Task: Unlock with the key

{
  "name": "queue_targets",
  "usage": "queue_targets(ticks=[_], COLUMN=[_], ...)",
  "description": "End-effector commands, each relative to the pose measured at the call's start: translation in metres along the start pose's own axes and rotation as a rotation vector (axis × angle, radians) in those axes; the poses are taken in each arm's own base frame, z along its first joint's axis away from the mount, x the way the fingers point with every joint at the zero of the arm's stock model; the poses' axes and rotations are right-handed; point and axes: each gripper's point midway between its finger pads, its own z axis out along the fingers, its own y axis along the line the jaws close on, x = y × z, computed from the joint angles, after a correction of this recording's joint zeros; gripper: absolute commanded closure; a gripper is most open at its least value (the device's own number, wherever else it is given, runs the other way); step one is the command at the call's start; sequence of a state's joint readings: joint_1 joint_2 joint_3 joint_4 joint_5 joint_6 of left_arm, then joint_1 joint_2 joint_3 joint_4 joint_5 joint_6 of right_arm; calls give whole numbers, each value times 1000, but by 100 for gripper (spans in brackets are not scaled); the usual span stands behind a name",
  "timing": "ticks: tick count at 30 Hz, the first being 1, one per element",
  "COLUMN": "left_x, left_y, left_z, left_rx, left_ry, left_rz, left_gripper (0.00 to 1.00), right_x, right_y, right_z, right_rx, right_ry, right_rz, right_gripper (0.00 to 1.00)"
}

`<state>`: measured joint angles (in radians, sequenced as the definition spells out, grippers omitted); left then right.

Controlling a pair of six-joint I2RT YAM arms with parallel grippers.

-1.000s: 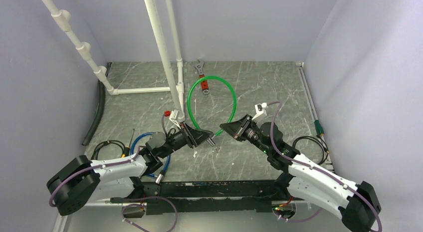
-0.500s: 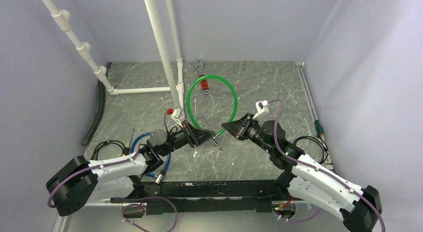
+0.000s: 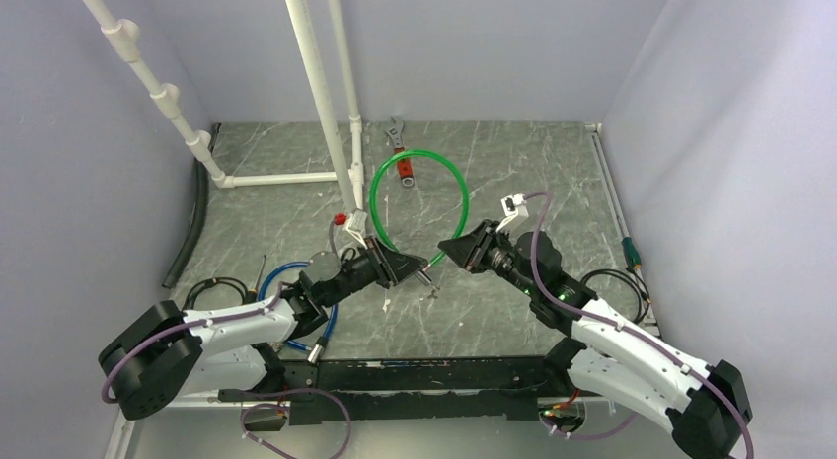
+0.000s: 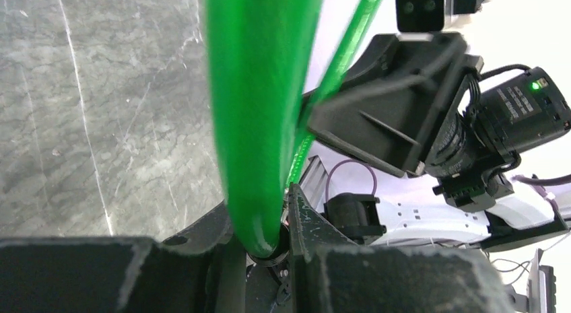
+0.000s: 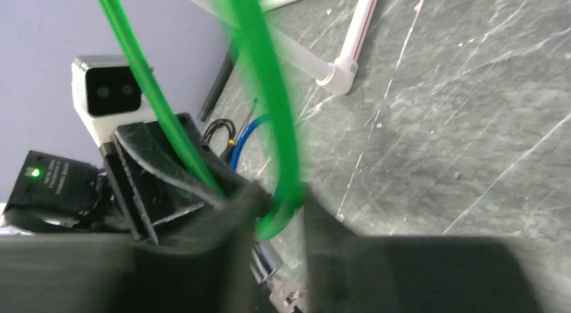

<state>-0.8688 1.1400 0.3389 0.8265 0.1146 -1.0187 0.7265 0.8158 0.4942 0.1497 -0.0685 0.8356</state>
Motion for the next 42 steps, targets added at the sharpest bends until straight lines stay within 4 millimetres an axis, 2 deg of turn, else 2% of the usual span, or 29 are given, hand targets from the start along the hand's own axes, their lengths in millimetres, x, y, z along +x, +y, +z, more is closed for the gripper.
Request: queue_targets(ticks=[1,2,3,5,8,10,13,18,23,29,42], left_x=[-38,-39,-39,-38,-36,-35,-34,-30,-27,-19,-8], left_y=[2,2,5,10,15,18,18,26,45,68,79], left_z=[16,17,18,19,18,18,18,20,19,19,26], left_rx=[-29,-25,-29,-39,-53,-64,-66,-73,-149,-203,-188], left_ry=[-148,-154,-158,-156,-151,-149,-146,-142,-161,-177,-166], left_rz=[7,0,-10,-24,-40,-48,-54,-84,-139,-187,-233], left_gripper=[100,100,100,100,100,100,100,100,100,100,100], right_x=[5,7,10,7,6,10,31,60,70,87,94], right_y=[19,13,3,-7,-16,-12,-4,-4,-6,-14,-23], right_z=[-11,-13,-16,-23,-36,-43,-47,-39,-23,-2,35], right_rx=[-102,-71,-26,28,52,4,-115,-203,-164,-26,61], right_ry=[36,42,51,30,16,25,106,192,200,211,210], right_rz=[-60,-61,-62,-87,-151,-211,-304,-307,-322,-382,-402], right_gripper=[59,42,30,22,18,18,30,37,36,36,49])
